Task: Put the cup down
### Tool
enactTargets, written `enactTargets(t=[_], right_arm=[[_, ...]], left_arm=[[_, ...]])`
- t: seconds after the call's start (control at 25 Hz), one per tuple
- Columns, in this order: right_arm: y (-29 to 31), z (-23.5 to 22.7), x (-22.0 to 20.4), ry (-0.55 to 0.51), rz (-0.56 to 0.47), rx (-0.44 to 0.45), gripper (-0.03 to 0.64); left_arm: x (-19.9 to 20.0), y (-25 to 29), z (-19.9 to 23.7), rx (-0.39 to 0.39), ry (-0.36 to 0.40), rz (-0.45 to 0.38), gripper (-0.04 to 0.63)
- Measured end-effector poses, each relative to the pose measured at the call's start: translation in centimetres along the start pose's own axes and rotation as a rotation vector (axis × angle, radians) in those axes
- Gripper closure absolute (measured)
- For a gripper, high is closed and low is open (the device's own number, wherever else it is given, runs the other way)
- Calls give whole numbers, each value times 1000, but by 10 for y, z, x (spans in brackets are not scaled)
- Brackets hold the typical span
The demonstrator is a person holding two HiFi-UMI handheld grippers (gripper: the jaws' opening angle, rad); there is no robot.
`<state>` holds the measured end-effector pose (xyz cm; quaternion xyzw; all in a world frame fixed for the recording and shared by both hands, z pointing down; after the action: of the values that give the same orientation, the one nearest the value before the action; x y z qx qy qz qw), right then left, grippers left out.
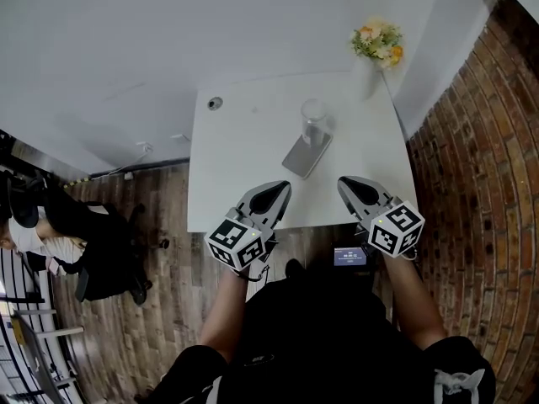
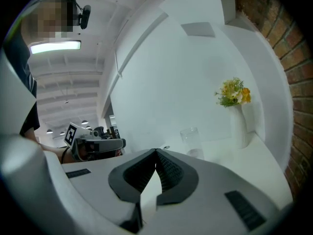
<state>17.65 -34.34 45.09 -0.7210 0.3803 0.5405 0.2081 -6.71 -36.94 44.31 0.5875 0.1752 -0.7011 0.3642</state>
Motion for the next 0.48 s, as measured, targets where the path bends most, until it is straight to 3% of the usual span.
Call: enactTargets(t=[0.48], right_arm=[[0, 2, -1, -29, 21, -17, 604]], left_arm=[[-5, 3, -7, -19, 16, 48, 588]])
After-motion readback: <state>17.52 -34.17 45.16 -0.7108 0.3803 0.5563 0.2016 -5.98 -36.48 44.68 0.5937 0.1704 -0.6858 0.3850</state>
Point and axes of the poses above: the fingertips, and each gripper's own axes: y forward along the fingers, z to its left, x out of its top, the point moved 9 cm from there along -y, backward along the fingers, and after that the axes turned 11 degrees about x, right-handed, at the moved point
